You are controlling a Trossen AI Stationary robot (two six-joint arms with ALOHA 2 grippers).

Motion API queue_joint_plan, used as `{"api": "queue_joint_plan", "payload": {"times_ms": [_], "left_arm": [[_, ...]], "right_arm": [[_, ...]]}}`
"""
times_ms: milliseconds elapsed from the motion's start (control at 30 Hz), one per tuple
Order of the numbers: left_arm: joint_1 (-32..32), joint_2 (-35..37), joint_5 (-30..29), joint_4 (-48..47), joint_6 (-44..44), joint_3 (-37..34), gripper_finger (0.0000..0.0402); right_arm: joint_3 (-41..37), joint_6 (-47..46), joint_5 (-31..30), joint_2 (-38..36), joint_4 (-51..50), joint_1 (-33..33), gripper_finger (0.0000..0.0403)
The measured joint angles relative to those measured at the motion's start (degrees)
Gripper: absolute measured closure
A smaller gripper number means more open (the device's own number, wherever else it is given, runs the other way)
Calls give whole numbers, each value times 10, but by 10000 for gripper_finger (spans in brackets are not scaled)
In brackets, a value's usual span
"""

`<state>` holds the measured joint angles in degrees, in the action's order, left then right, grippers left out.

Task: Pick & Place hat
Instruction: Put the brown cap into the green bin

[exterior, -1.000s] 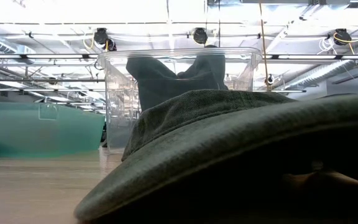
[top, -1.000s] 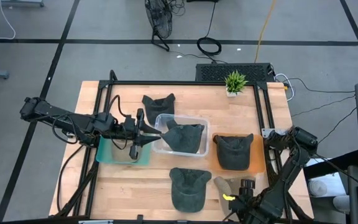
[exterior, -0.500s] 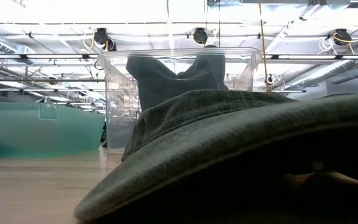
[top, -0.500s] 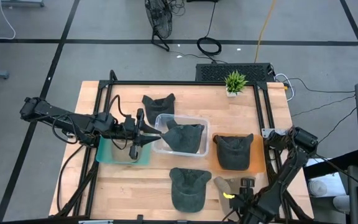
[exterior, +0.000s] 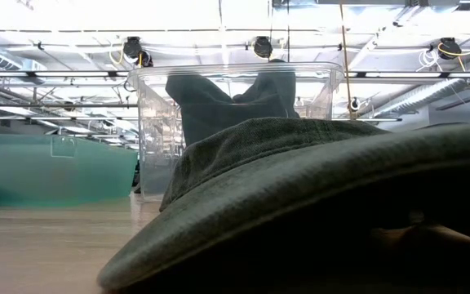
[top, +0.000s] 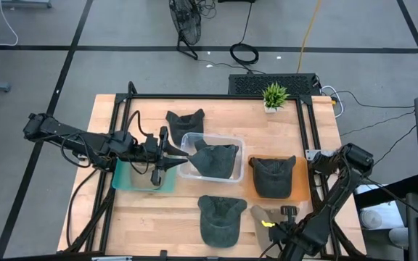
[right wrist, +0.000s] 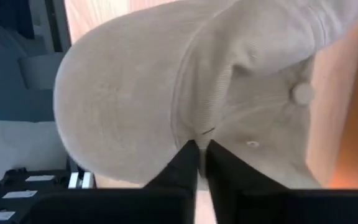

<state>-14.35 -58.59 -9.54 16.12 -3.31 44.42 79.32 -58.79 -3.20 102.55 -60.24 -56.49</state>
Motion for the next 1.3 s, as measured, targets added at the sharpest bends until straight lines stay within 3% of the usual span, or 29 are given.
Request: {"api": "queue_joint_plan", "payload": {"times_ms": [633, 1067, 1300], "left_arm": [[-35, 0, 1, 0, 36, 0, 309], [-35, 0, 0, 0, 34, 0, 309], [-35, 0, 0, 0, 35, 0, 309]], "right_arm": [[9, -18, -42, -32, 1, 6, 395], [-46, -23, 2, -32, 54, -11, 270], [-96, -19, 2, -32, 124, -14, 236]]}}
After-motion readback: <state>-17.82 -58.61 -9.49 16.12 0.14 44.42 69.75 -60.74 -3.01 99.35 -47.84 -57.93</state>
